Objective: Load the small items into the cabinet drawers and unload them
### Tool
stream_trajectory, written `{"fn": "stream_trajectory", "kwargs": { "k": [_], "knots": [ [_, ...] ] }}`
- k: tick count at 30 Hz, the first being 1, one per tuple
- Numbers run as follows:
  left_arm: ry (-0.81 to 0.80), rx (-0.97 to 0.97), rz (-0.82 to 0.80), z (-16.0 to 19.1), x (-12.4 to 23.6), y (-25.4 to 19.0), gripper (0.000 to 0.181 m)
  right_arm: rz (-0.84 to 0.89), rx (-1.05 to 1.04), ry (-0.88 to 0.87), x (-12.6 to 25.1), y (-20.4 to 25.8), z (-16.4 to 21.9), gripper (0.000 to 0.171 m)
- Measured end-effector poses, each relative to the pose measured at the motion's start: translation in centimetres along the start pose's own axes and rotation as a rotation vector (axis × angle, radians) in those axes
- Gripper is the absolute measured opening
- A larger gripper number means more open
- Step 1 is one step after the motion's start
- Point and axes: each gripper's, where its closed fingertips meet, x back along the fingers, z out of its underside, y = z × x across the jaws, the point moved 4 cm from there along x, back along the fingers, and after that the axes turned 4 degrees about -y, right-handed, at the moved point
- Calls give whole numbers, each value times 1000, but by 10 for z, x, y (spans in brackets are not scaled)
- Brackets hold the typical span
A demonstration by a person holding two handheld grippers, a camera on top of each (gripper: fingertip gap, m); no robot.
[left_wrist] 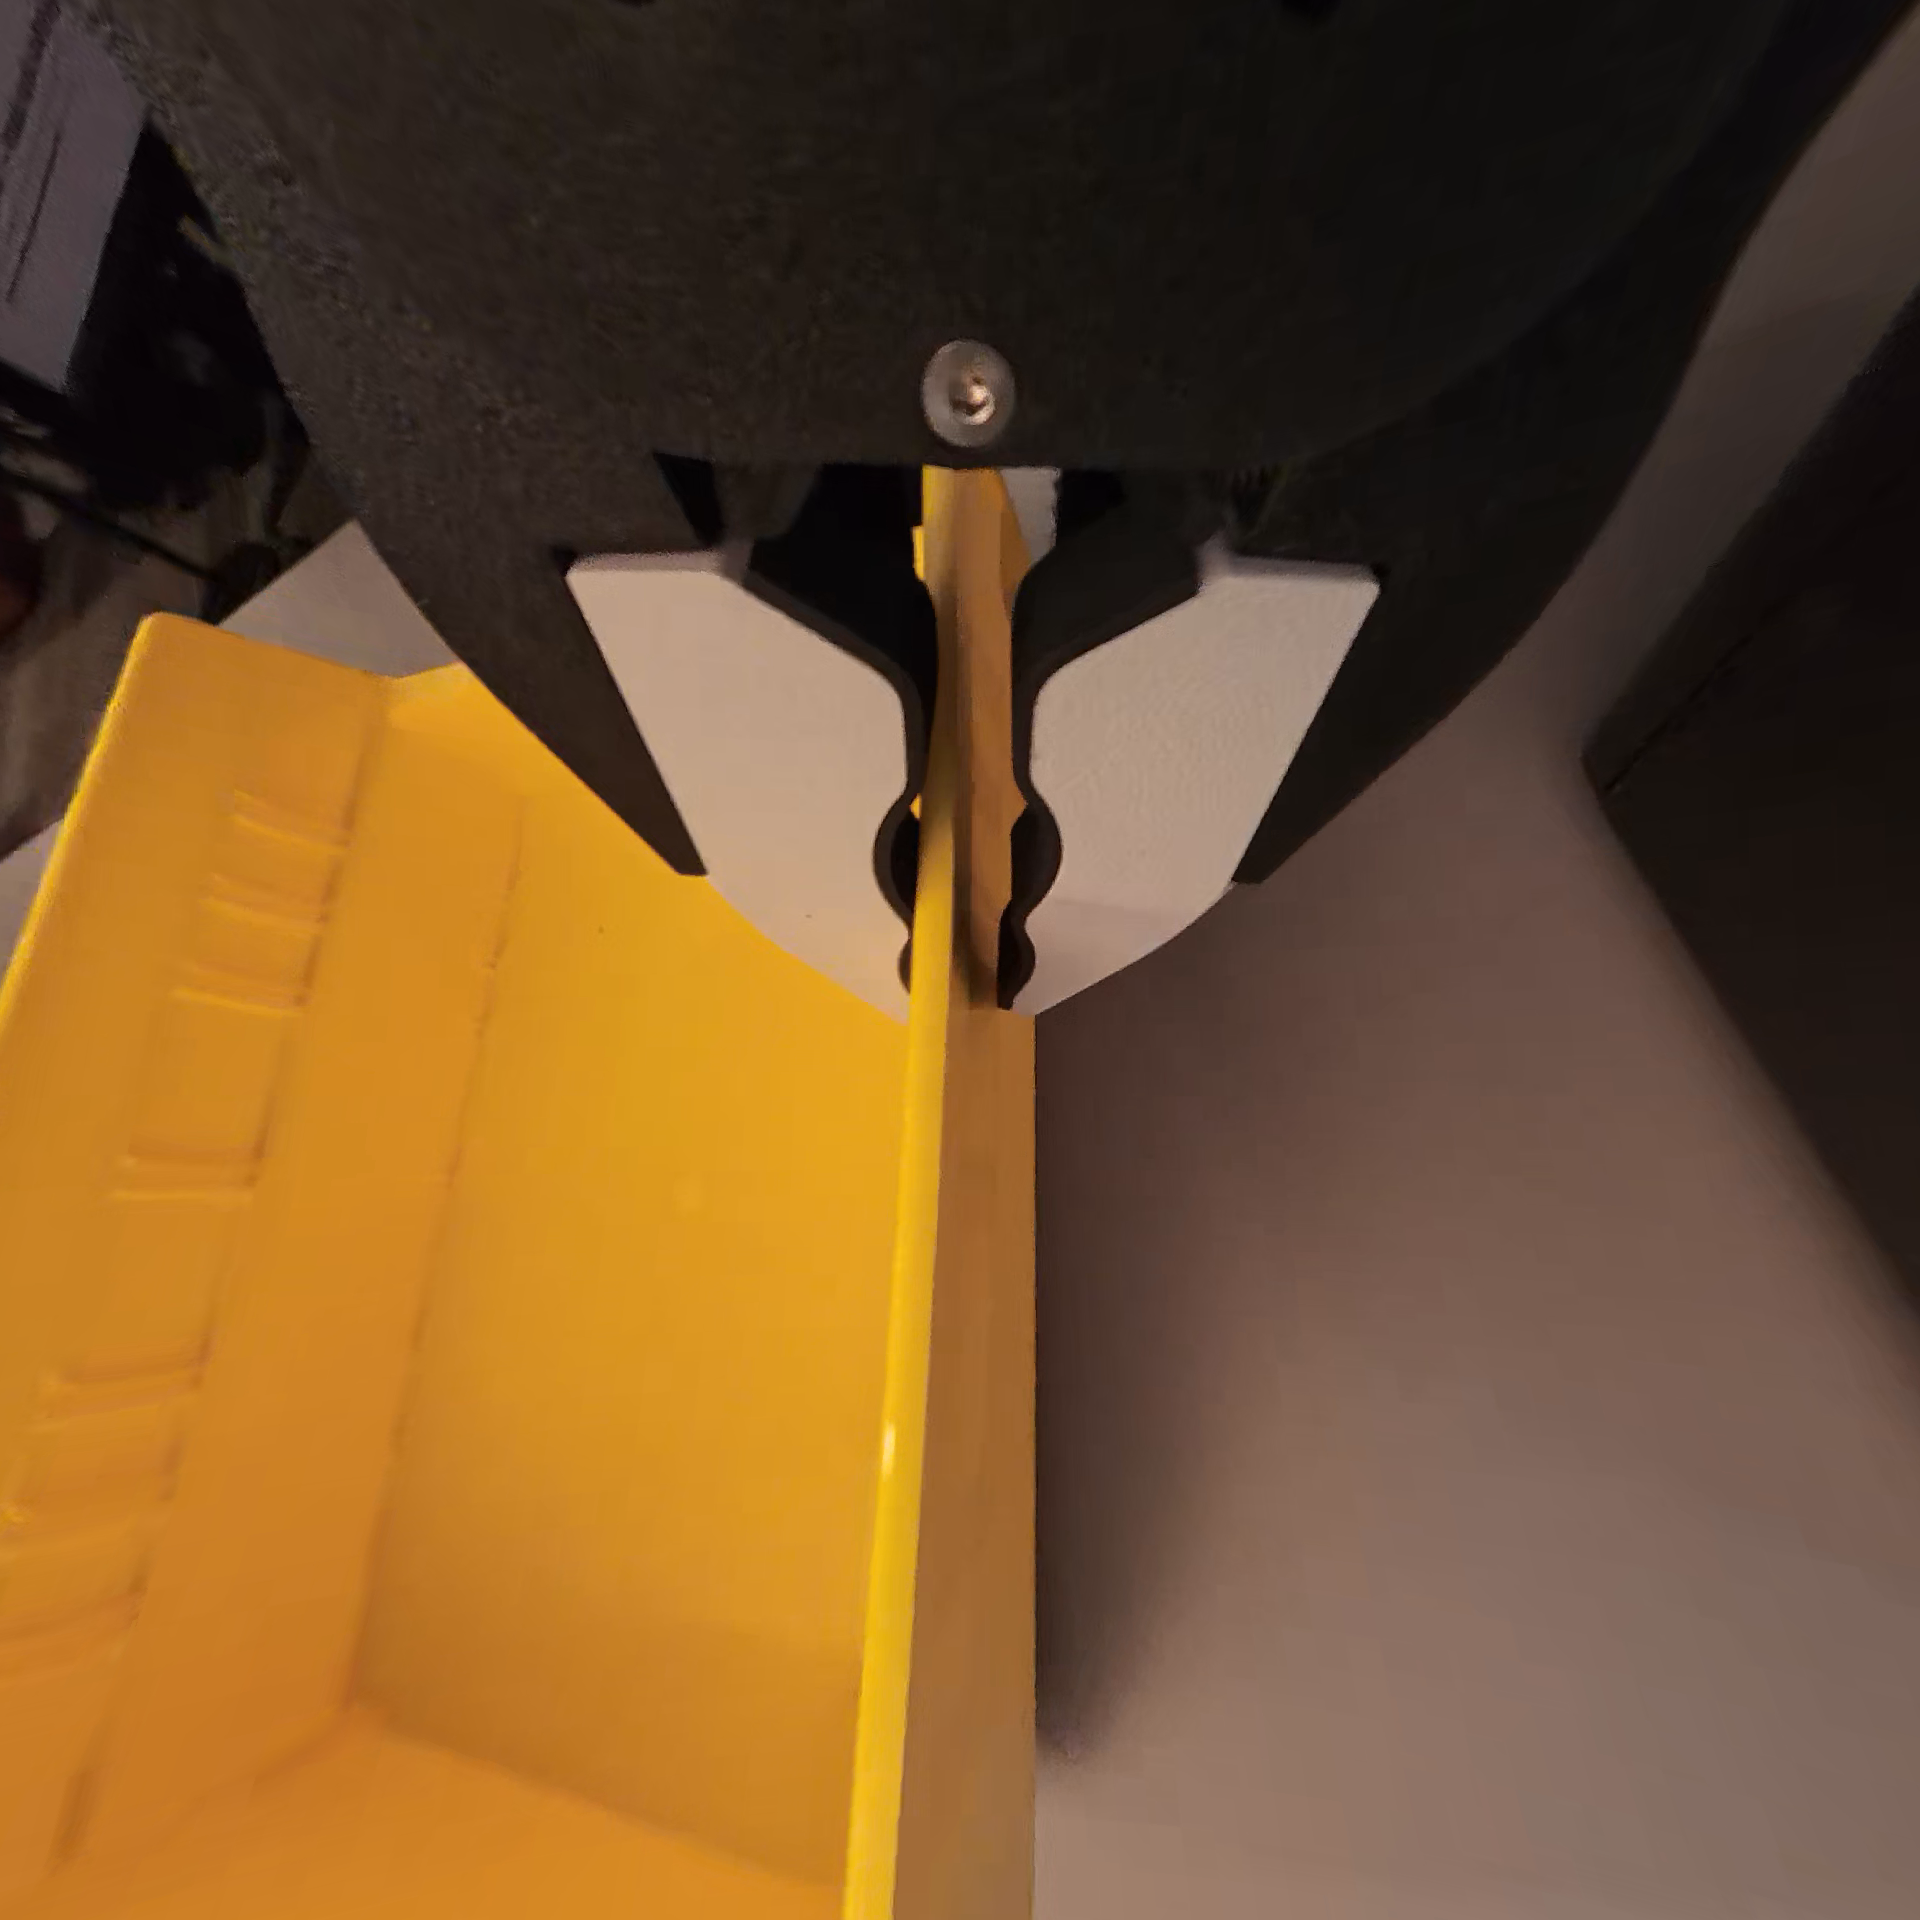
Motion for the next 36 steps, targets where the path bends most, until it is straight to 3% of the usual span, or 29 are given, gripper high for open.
{"fn": "stream_trajectory", "kwargs": {
  "k": [8, 13, 18, 23, 27, 28, 32, 36],
  "knots": [
    [-20, 149, -9, 8, 6, 19, 16, 13, 120, 4, -28, 35, 2, 32],
    [-7, 133, 18, 14, 8, 17, 19, 0, 170, 32, -40, 48, -2, 32],
    [10, 149, 158, 19, 6, 2, 29, -8, 181, 16, -44, 53, -15, 32],
    [63, 1, 301, 19, 23, -13, 46, -26, 184, -38, -51, 54, -36, 35],
    [-29, -278, 260, 18, 58, -23, 47, -39, 169, -180, -62, 52, -69, 35],
    [-75, -367, 239, 18, 71, -26, 42, -55, 155, -237, -65, 53, -80, 35],
    [-276, -640, 142, 26, 134, -28, 49, -112, 69, -479, -84, 57, -129, 35],
    [-483, -738, 301, 64, 211, -11, 48, -168, 115, -790, -100, 87, -180, 34]
  ]
}}
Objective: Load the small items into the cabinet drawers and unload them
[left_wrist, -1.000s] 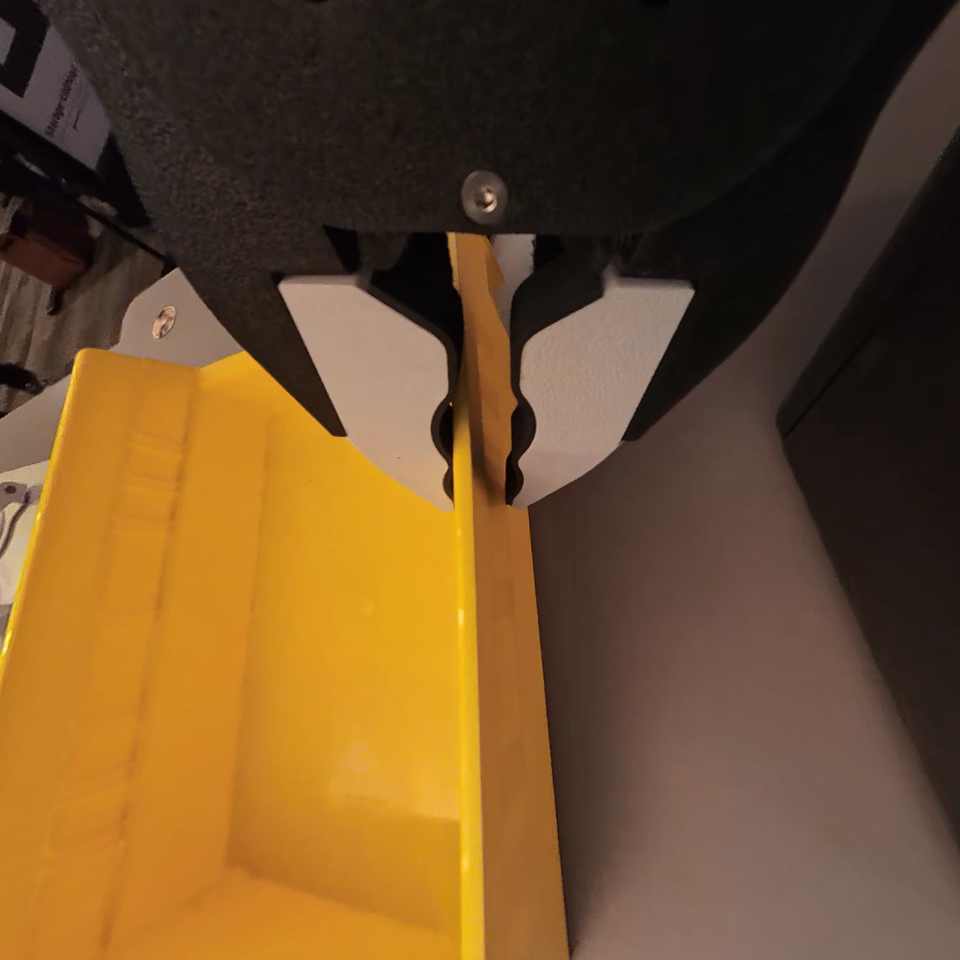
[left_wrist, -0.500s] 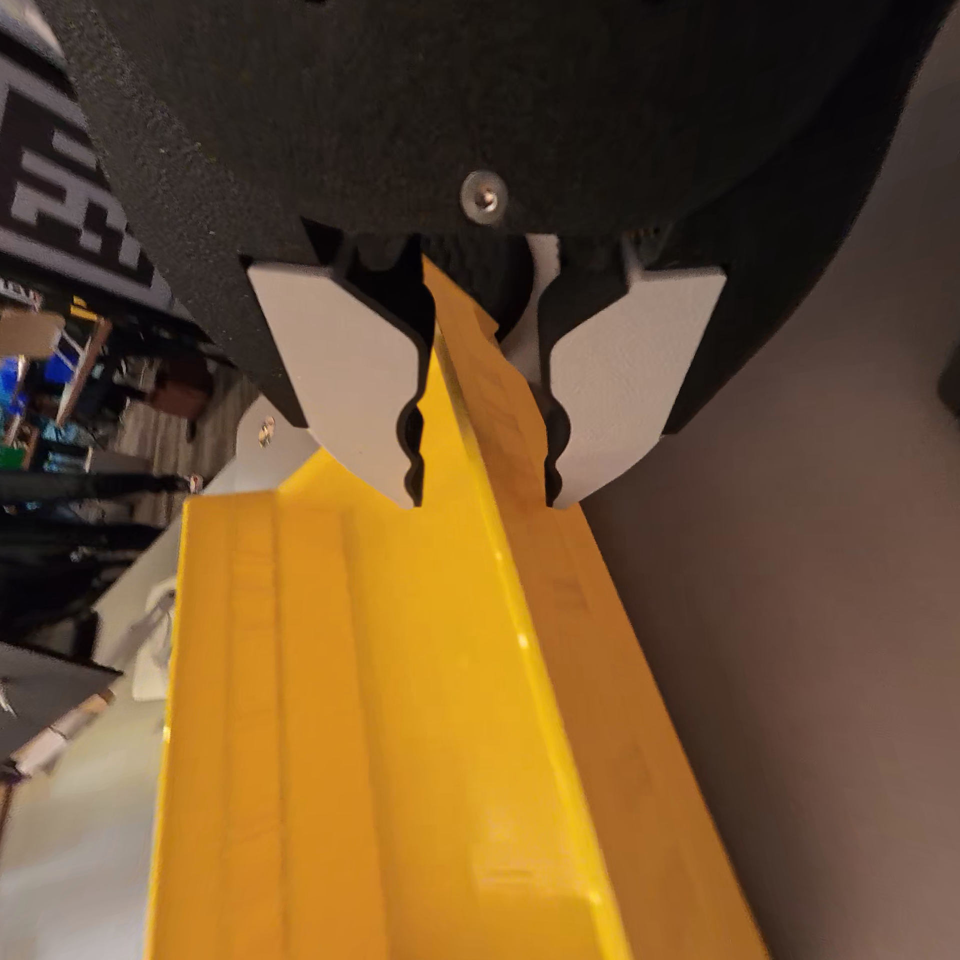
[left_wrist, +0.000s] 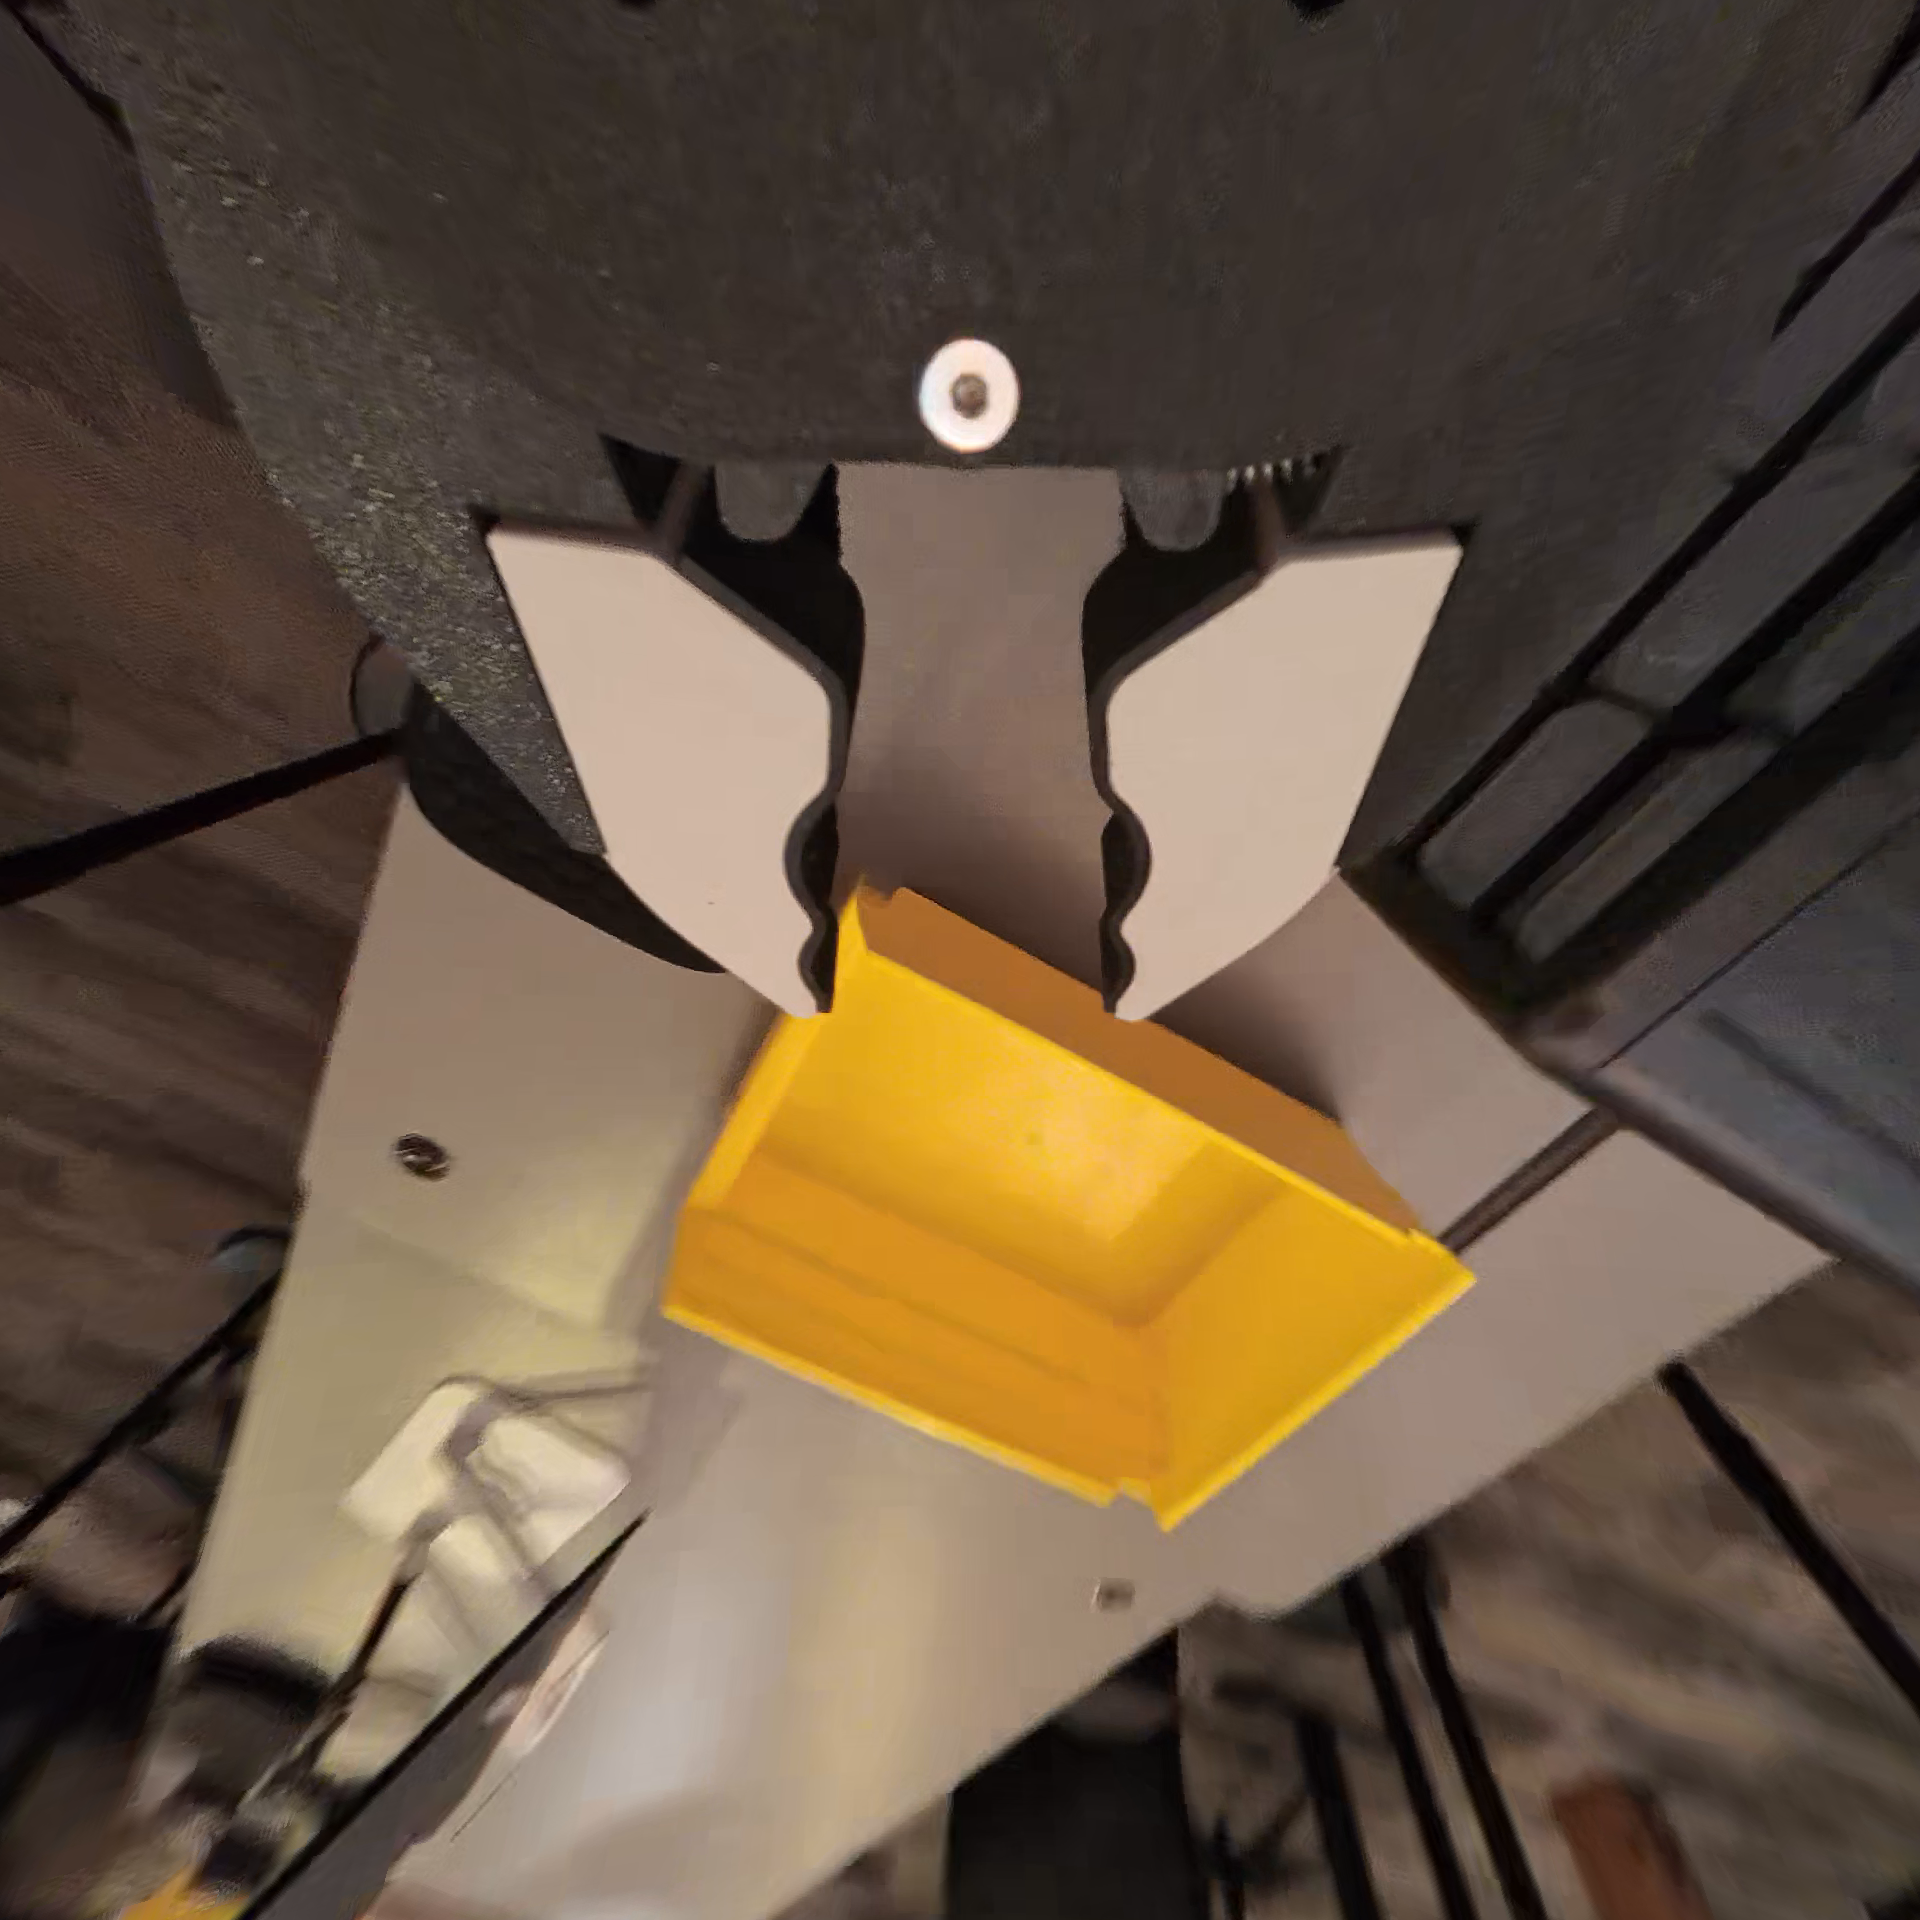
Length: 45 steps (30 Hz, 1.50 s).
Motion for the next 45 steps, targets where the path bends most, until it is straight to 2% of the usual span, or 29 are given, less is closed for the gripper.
{"fn": "stream_trajectory", "kwargs": {
  "k": [4, 6, 10, 13, 18, 24, 29, 34, 42, 45],
  "knots": [
    [-212, -53, -44, 27, 100, 22, 51, -5, 77, -222, -43, 29, -25, 34],
    [-232, -73, -124, 55, 146, 52, 40, -40, 100, -284, -66, 47, -35, 37],
    [-86, -89, -413, 123, 228, 139, 36, -132, 85, -374, -117, 82, -60, 37],
    [32, -77, -553, 172, 283, 193, 39, -151, 139, -475, -155, 114, -82, 37],
    [126, -29, -686, 222, 349, 234, 41, -46, 363, -625, -213, 190, -128, 37],
    [190, -4, -720, 246, 379, 235, 42, 179, 647, -830, -260, 275, -185, 28],
    [244, -15, -725, 260, 390, 226, 42, 184, 626, -872, -285, 302, -200, 27],
    [244, -19, -721, 267, 395, 214, 42, 216, 629, -888, -294, 298, -197, 25],
    [262, -28, -715, 274, 398, 201, 42, 360, 571, -924, -287, 257, -202, 24],
    [275, -18, -713, 279, 398, 200, 42, 434, 615, -939, -288, 248, -208, 24]
  ]
}}
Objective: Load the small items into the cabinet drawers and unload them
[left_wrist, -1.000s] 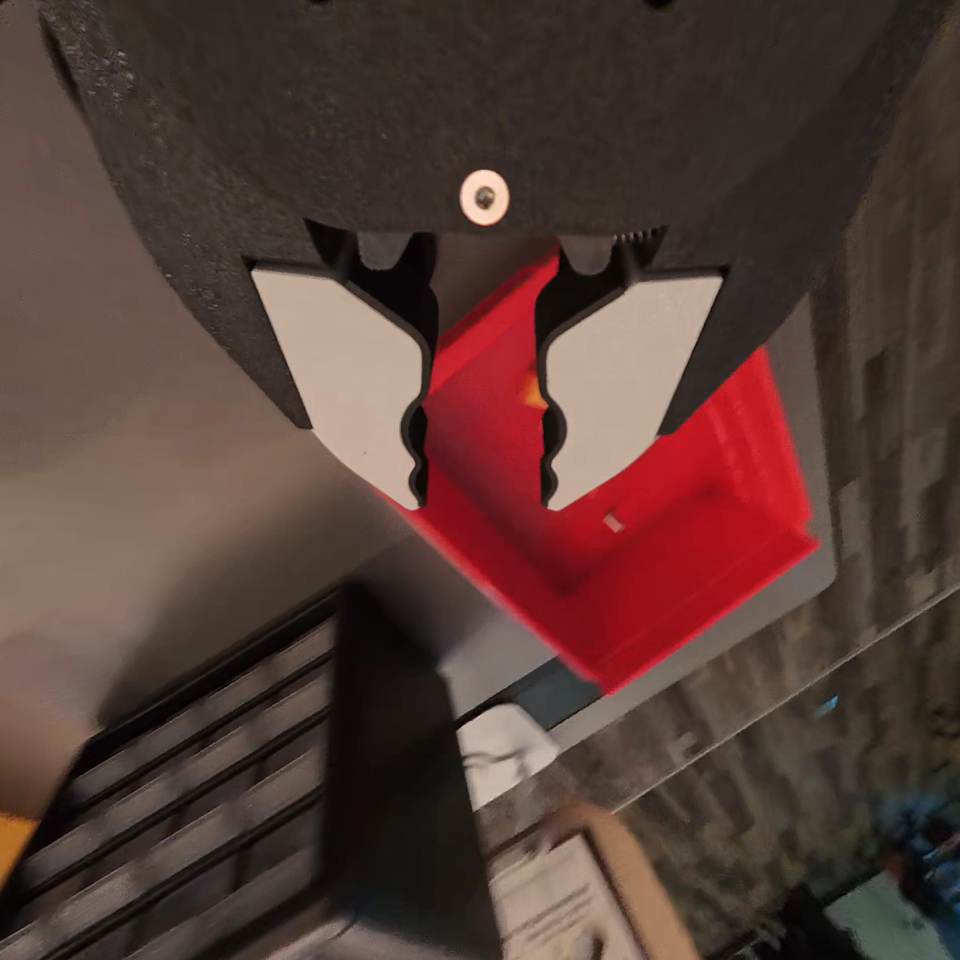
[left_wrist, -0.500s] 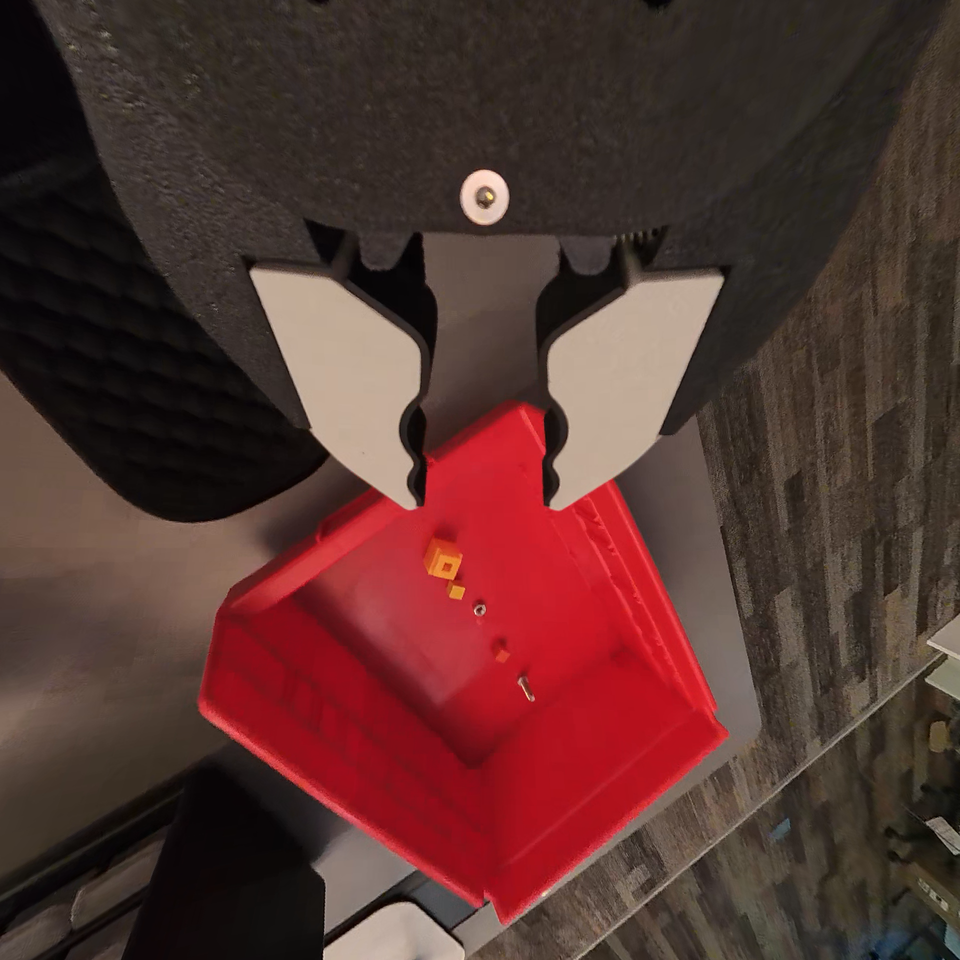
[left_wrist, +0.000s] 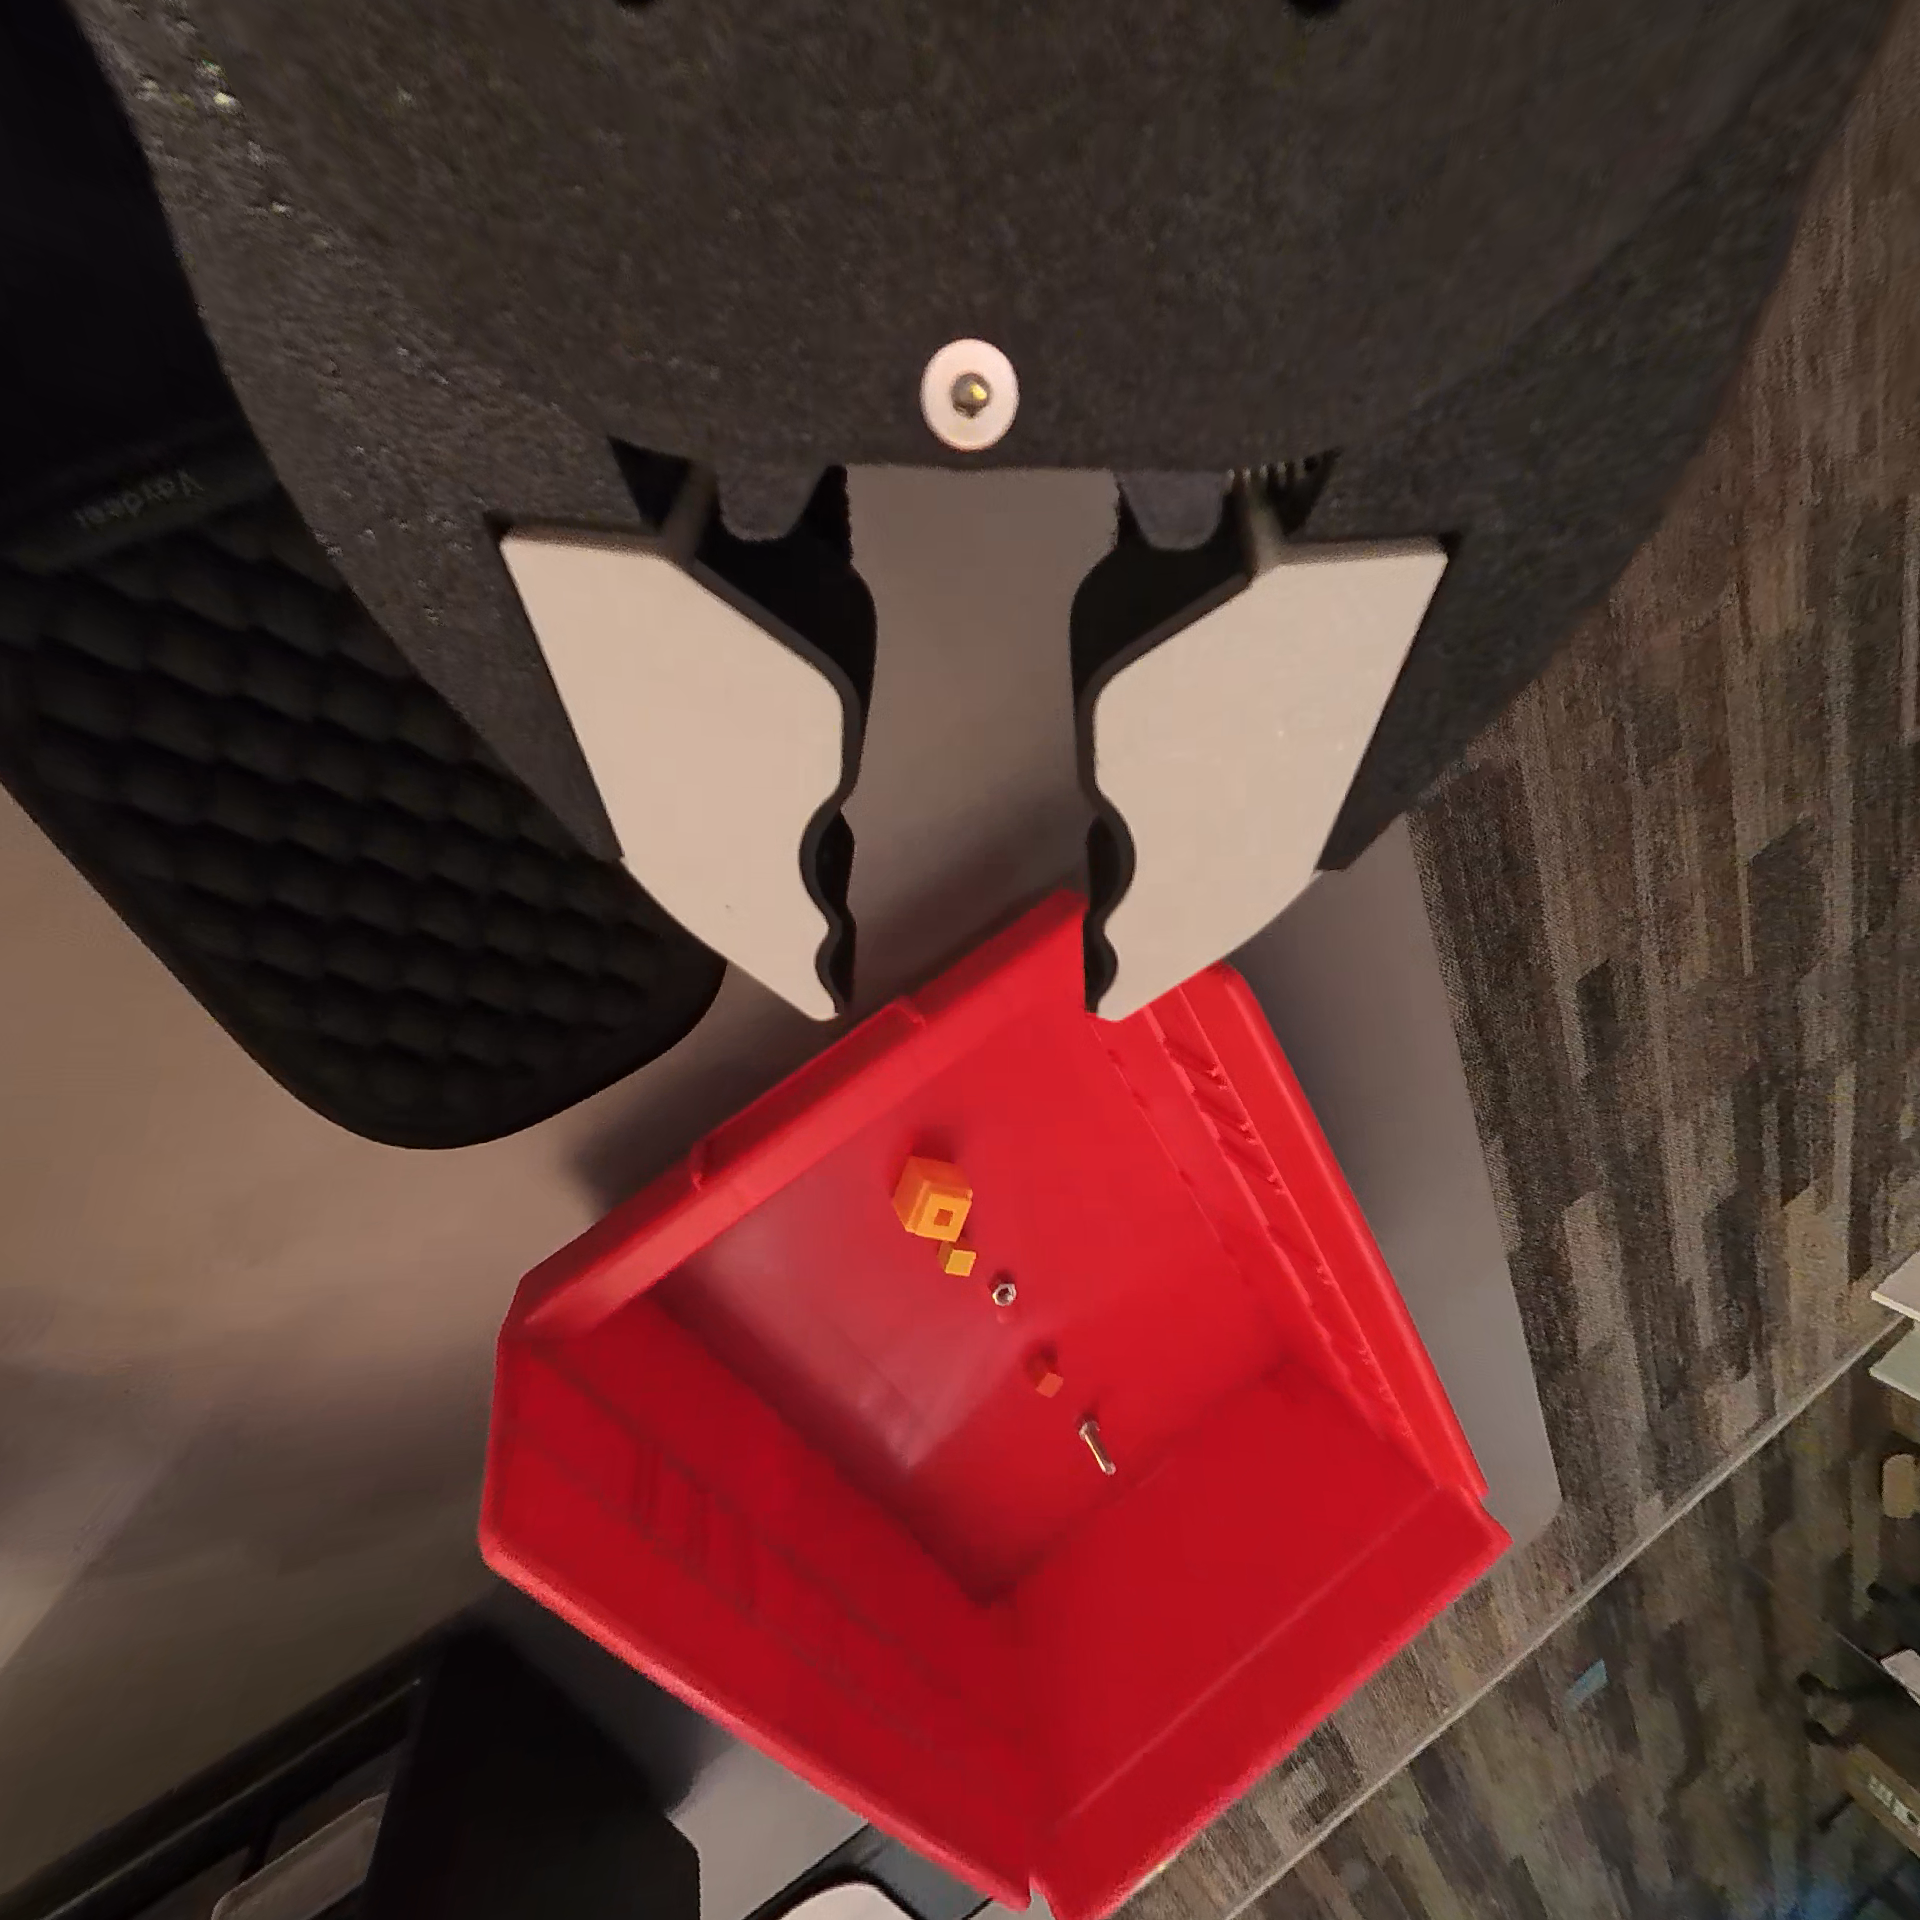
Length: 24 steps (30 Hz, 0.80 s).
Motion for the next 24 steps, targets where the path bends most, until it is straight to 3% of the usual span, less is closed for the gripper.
{"fn": "stream_trajectory", "kwargs": {
  "k": [5, 10, 18, 24],
  "knots": [
    [36, 7, 8, 7, -2, -3, 41, 26, 162, -12, -5, 5, 6, 21],
    [58, -10, 27, 3, -15, -6, 39, 40, 168, -29, -3, -2, 5, 8],
    [134, -12, 131, -28, -73, 0, 33, 44, 153, -45, 9, -3, -4, 8],
    [365, -68, 272, -20, -125, -2, 35, 40, 145, -60, 24, -4, -12, 8]
  ]
}}
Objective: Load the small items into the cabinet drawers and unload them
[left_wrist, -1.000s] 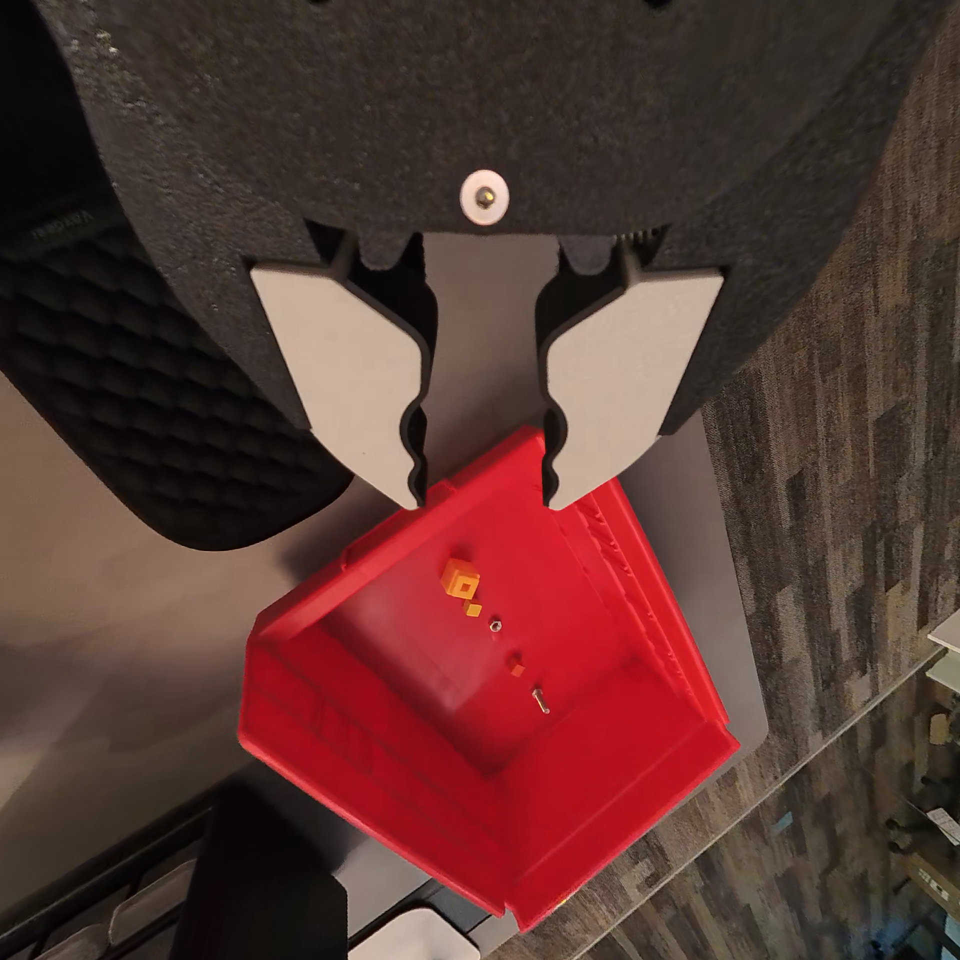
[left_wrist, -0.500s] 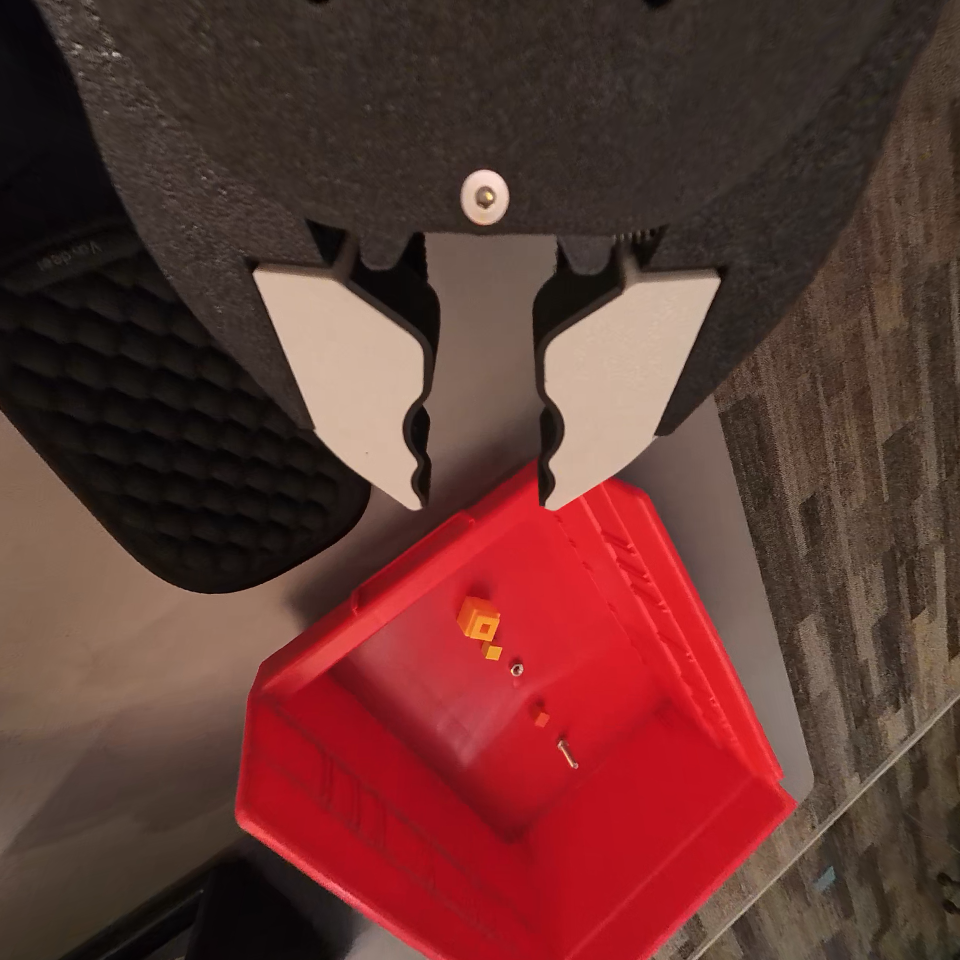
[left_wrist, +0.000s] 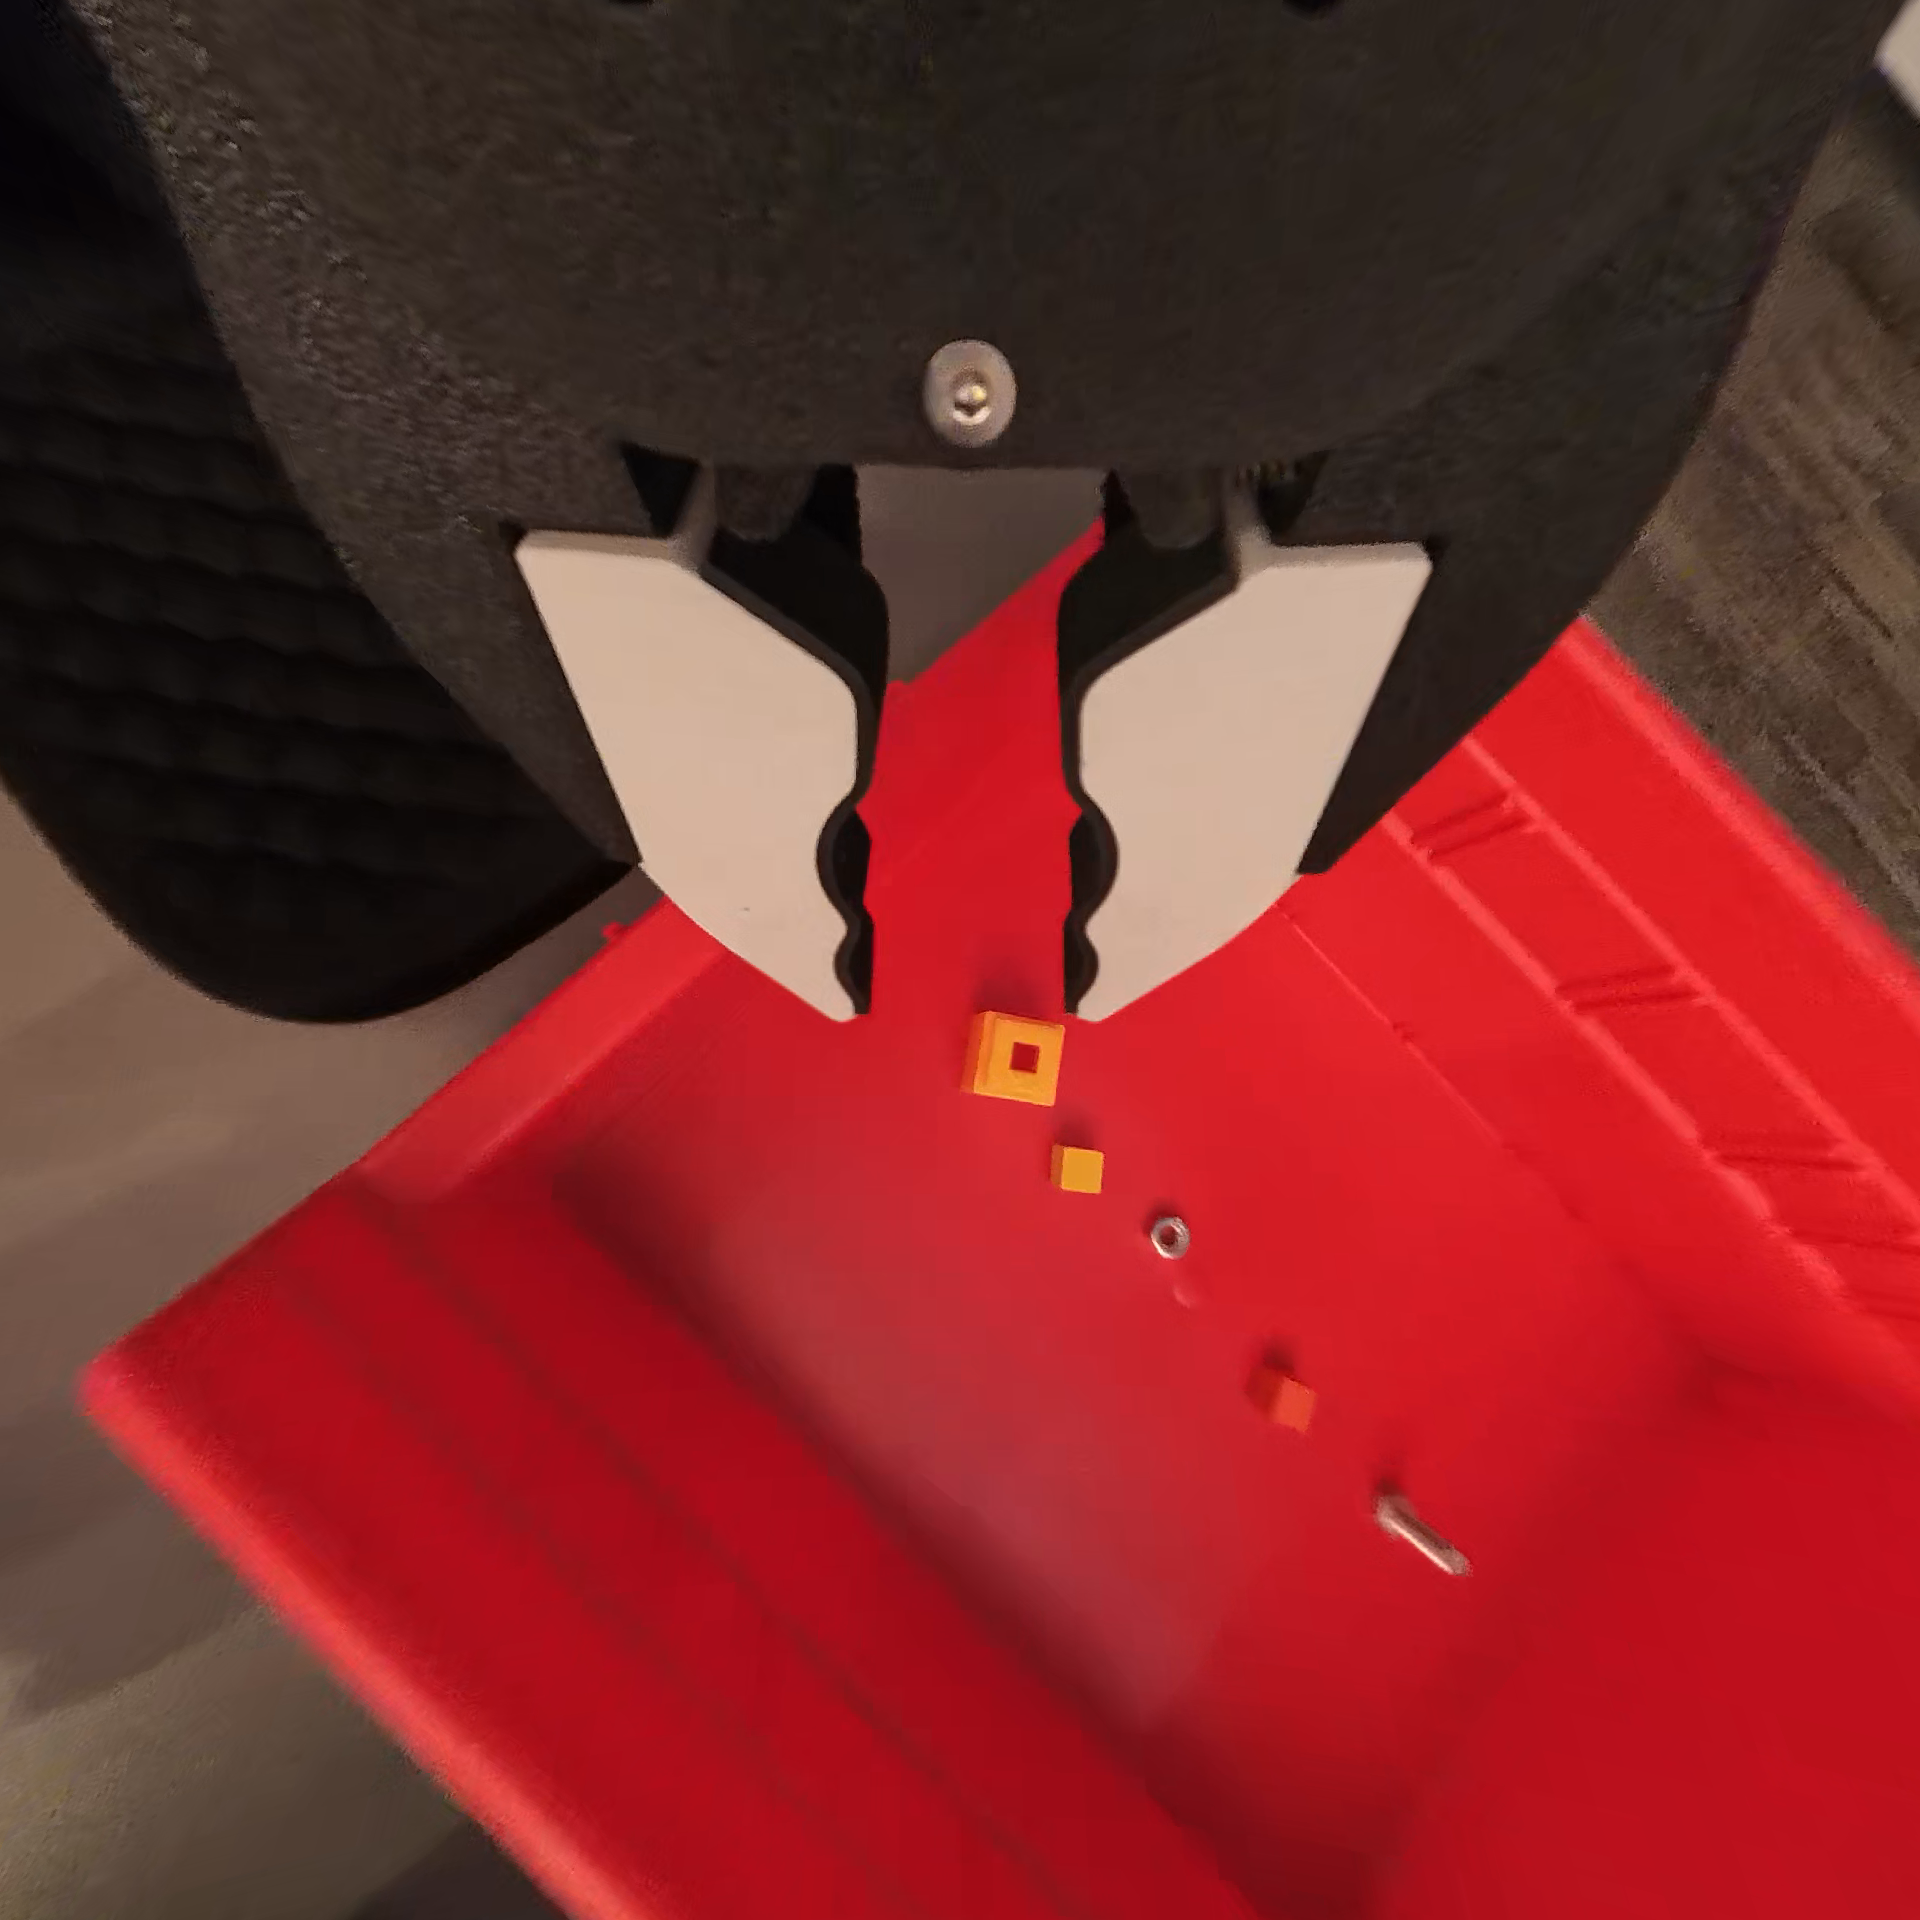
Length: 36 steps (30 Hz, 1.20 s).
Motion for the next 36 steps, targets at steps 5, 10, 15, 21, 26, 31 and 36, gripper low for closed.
{"fn": "stream_trajectory", "kwargs": {
  "k": [5, 10, 15, 21, 26, 31, 36],
  "knots": [
    [96, -51, 29, 6, -27, 8, 35, -3, 5, -18, 11, -1, -6, 8],
    [89, -25, 108, 3, -32, 9, 28, -6, -1, -31, 22, -4, -12, 8],
    [177, -79, 81, 8, -38, 19, 27, -5, 9, -38, 31, -5, -16, 8],
    [206, -91, 104, 5, -43, 18, 19, -6, 21, -45, 42, -7, -21, 8],
    [213, -121, 90, 6, -43, 17, 19, -7, 7, -38, 46, -10, -19, 8],
    [223, -139, 67, 7, -42, 18, 19, -13, 3, -66, 52, -9, -28, 8],
    [195, -115, 58, 6, -33, 22, 18, -15, -5, -67, 53, -8, -29, 8]
  ]
}}
